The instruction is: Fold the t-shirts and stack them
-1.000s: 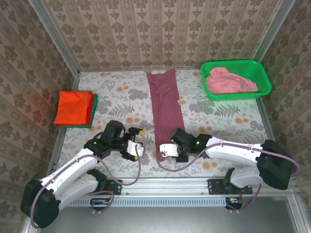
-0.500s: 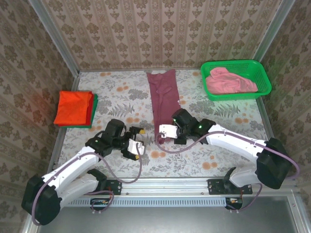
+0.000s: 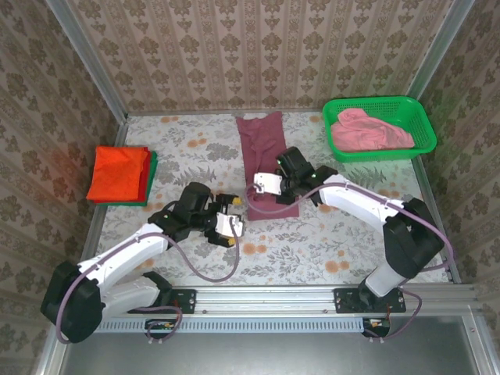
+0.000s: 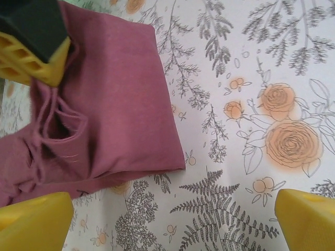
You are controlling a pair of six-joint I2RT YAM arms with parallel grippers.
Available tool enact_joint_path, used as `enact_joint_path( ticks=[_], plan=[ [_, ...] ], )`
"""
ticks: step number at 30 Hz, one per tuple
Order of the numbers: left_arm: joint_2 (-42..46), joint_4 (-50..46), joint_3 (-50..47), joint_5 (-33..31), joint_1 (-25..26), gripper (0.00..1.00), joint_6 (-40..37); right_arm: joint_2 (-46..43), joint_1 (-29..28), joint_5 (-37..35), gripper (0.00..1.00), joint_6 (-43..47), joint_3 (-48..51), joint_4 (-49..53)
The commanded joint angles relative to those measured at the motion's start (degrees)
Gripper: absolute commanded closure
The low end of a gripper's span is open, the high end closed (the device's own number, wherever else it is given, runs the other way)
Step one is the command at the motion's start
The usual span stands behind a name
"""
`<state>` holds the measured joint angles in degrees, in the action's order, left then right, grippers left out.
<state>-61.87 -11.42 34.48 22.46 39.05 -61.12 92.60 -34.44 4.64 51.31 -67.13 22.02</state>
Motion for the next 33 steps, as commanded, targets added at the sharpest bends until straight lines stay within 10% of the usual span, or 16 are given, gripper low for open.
enact_joint_path(
  ticks=[1, 28, 33],
  plan=[
    [0.27, 4.09, -0.15, -4.56, 0.37, 0.0, 7.11, 3.69, 1.57, 1.85, 1.0, 3.07, -4.58, -1.85],
    [6.66, 7.58, -6.93, -7.34, -3.71, 0.0, 12.67, 25.81, 7.45, 0.63, 0.99, 5.34, -21.46, -3.99],
    [6.33, 10.98, -7.8, -6.78, -3.72, 0.0, 14.62, 24.3, 7.53, 0.06, 0.57, 2.63, -19.29, -10.48]
  ],
)
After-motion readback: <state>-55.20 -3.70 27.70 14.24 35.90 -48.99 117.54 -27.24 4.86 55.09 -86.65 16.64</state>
